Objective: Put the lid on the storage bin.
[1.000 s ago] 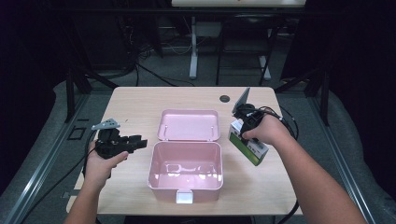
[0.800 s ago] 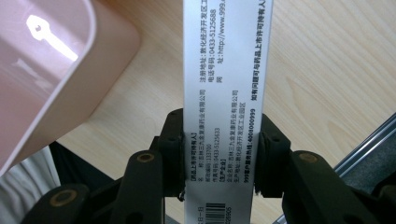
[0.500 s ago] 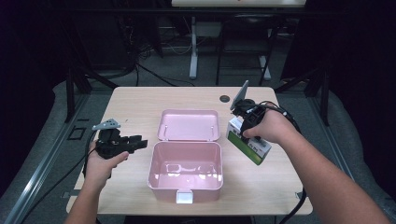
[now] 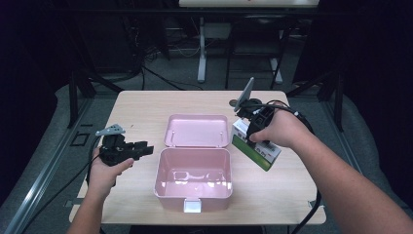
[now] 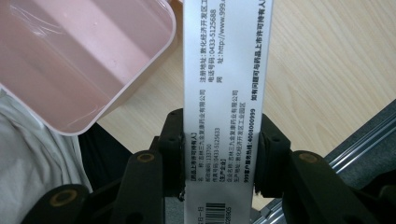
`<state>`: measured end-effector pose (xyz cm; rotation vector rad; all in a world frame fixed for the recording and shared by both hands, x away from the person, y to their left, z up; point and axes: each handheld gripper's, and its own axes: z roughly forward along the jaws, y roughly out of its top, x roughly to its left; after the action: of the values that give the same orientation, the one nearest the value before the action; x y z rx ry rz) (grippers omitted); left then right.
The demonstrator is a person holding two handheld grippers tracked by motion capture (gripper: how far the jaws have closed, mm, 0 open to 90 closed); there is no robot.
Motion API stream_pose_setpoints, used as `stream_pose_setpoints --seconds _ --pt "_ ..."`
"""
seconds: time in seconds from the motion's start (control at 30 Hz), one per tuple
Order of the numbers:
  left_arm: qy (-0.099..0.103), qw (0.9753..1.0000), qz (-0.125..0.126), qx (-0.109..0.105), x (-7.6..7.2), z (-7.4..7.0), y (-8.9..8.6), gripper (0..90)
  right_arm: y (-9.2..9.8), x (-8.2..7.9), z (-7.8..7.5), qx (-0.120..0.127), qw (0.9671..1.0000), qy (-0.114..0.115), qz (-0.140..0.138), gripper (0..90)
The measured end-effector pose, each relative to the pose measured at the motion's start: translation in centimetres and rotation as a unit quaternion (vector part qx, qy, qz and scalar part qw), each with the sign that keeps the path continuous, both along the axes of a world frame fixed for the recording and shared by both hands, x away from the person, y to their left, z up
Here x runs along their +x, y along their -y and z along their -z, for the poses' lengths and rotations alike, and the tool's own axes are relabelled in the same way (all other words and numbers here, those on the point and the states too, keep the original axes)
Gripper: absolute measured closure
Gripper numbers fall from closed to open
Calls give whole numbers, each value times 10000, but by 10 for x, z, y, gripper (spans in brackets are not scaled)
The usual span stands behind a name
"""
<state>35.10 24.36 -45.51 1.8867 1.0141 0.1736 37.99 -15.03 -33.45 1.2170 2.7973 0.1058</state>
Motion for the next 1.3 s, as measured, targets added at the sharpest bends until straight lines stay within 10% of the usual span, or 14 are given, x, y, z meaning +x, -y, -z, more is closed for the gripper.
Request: stream_pose_setpoints --seconds 1.3 --pt "7 10000 -9 -25 0 1 -1 579 -77 -37 -8 -82 9914 -38 -1307 611"
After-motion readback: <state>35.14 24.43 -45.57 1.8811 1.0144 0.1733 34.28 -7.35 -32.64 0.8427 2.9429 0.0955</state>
